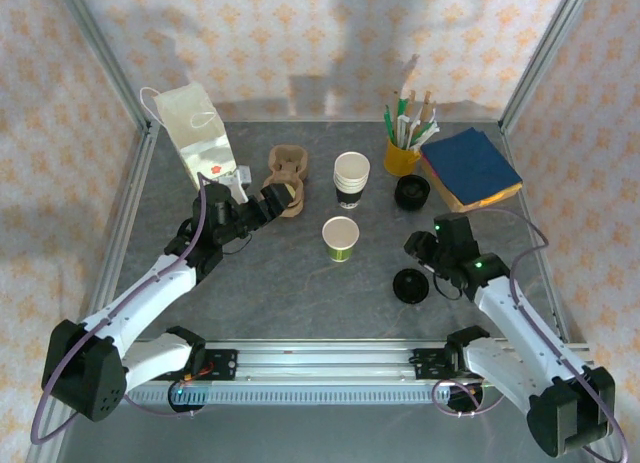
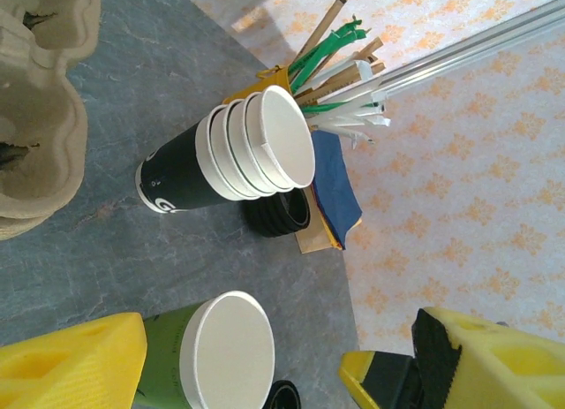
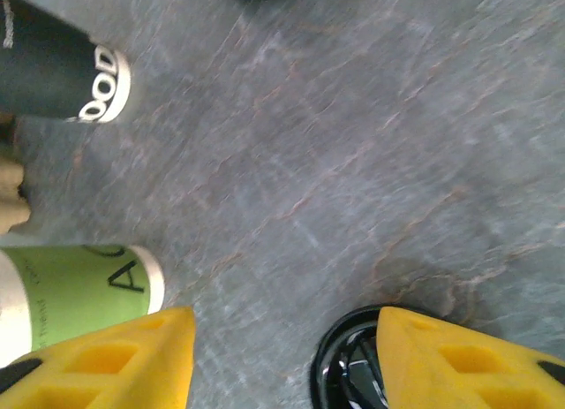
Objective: Pack the takeout coffee
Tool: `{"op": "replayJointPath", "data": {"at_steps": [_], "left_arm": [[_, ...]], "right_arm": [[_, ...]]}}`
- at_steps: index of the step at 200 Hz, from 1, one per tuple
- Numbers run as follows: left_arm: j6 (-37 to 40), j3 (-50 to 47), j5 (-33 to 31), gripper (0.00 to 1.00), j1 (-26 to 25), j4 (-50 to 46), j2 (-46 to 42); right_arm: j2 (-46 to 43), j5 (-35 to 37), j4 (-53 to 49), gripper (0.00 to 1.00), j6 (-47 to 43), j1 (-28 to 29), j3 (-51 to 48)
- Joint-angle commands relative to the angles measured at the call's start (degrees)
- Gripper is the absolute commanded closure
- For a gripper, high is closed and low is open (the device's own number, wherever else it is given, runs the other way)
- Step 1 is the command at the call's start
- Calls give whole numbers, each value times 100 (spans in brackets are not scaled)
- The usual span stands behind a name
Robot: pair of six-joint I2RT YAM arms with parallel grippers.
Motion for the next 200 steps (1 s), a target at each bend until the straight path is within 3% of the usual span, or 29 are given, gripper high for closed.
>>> {"op": "replayJointPath", "data": {"at_steps": [1, 27, 65, 200], "left_arm": [[99, -31, -16, 21, -46, 96, 51], [68, -123, 1, 21, -52, 186, 24], [103, -177, 2, 21, -50, 168, 2], [54, -27, 98, 21, -51, 327, 306]], "right_arm": [[-77, 499, -180, 44, 694, -22, -372], [-59, 7, 157, 46, 985, -24, -899], [-255, 319, -72, 47, 994, -25, -1089], [-191, 13, 534, 59, 1091, -13, -1725]]}}
